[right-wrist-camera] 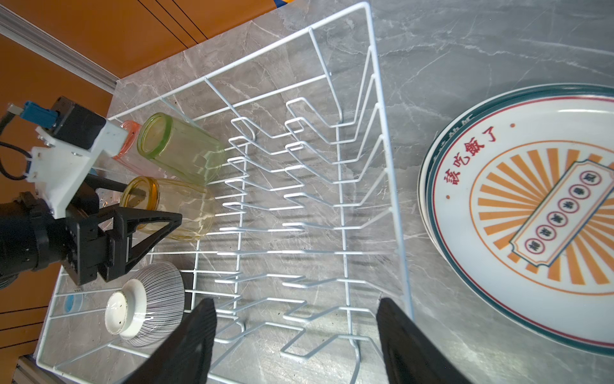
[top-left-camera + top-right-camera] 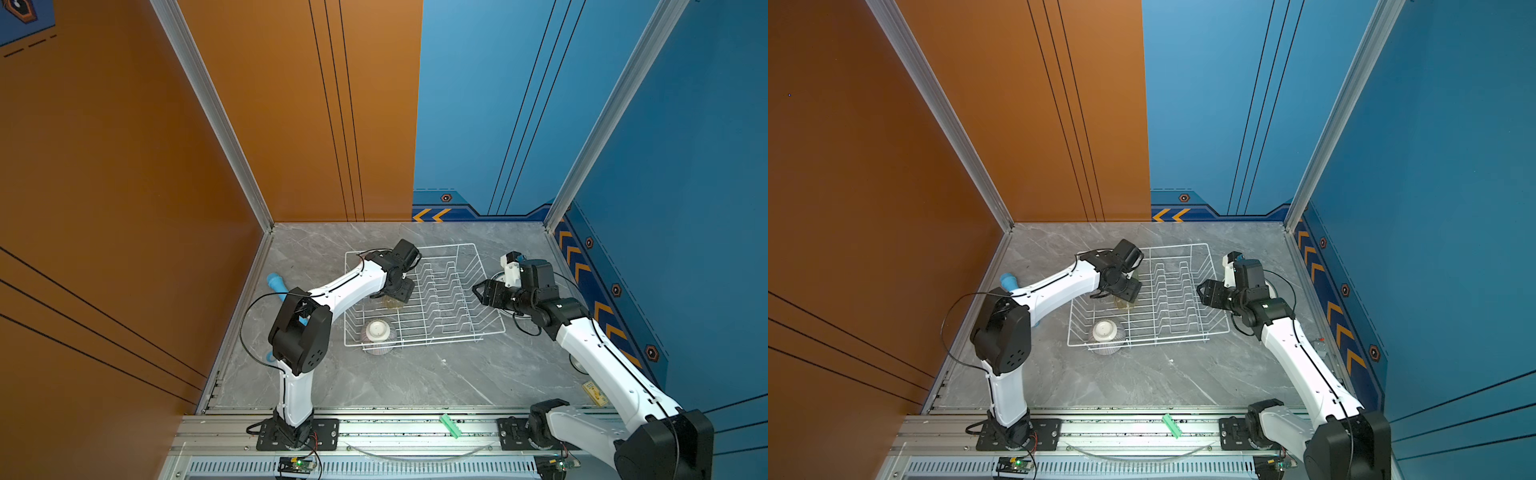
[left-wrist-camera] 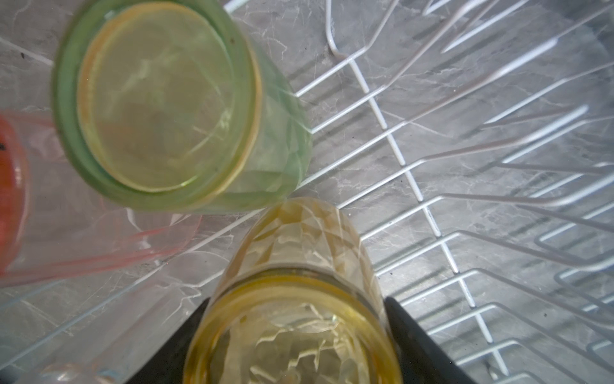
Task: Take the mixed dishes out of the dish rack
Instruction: 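Close the left gripper on the yellow glass's rim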
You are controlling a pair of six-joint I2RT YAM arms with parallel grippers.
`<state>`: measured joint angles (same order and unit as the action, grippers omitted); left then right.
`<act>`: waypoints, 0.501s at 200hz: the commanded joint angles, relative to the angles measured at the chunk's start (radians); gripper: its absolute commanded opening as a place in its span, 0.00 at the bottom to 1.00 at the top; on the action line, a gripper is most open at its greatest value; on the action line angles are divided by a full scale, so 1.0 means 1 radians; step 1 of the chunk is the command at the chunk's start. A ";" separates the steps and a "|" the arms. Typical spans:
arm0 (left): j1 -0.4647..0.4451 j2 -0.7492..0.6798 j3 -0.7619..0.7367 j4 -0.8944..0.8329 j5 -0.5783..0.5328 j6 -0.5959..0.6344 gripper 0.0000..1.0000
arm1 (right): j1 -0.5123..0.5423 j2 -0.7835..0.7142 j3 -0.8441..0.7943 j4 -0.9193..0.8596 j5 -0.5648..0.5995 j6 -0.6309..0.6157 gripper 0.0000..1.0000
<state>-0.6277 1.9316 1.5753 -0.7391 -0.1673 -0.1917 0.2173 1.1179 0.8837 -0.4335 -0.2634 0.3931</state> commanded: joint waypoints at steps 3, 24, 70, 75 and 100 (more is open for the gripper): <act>0.020 0.034 0.034 -0.052 0.046 0.017 0.52 | 0.009 0.011 0.005 0.029 0.013 0.016 0.75; 0.023 0.011 0.028 -0.052 0.061 0.017 0.49 | 0.011 0.011 0.004 0.037 0.002 0.019 0.75; 0.045 -0.081 0.022 -0.051 0.158 0.016 0.49 | 0.012 0.013 -0.028 0.154 -0.189 0.046 0.74; 0.047 -0.090 0.022 -0.052 0.170 0.015 0.49 | 0.011 0.013 -0.036 0.178 -0.223 0.057 0.73; 0.060 -0.145 0.019 -0.051 0.231 0.012 0.49 | 0.011 0.022 -0.078 0.328 -0.392 0.138 0.72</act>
<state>-0.5854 1.8824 1.5860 -0.7742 -0.0254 -0.1837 0.2230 1.1252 0.8455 -0.2749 -0.4587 0.4465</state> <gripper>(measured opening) 0.748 0.725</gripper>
